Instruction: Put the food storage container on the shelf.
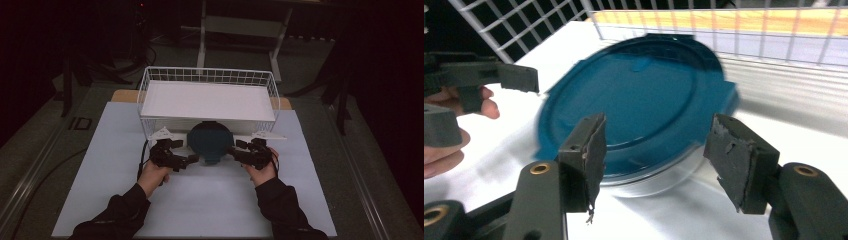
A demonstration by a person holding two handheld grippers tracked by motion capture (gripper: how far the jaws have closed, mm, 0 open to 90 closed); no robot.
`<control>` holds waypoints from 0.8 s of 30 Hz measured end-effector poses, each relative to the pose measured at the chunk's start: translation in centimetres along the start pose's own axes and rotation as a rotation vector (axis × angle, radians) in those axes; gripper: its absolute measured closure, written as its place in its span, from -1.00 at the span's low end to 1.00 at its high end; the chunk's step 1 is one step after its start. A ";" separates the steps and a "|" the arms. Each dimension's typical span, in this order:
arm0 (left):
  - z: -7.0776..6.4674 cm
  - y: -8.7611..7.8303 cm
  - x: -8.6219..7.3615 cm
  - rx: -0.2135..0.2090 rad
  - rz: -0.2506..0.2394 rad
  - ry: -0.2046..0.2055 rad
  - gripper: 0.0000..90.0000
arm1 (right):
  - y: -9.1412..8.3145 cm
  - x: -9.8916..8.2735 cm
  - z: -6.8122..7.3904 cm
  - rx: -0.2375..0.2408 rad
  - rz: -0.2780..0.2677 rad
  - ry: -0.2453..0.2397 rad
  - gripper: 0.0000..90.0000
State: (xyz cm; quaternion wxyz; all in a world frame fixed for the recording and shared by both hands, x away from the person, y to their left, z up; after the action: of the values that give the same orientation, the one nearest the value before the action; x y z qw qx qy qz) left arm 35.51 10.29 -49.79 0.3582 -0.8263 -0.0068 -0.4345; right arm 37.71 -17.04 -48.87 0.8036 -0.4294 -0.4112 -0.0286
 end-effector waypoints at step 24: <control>-4.5 -5.9 -4.6 0.030 -0.004 0.122 -1.00 | 2.2 -2.5 5.6 0.071 0.144 -0.095 1.00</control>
State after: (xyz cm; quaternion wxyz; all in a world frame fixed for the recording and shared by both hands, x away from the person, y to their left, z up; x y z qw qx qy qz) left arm 27.54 13.37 -48.01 0.3694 -0.7929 0.0066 -0.4846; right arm 33.38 -12.47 -50.42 0.7979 -0.4300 -0.4176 0.0639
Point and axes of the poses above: each handheld gripper's, and its own axes: y roughly forward along the jaws, x roughly out of its top, z roughly to its left, the point moved 3 cm from there along y, roughly forward along the jaws, and after that the axes turned 15 degrees about z, right-handed, at the moved point
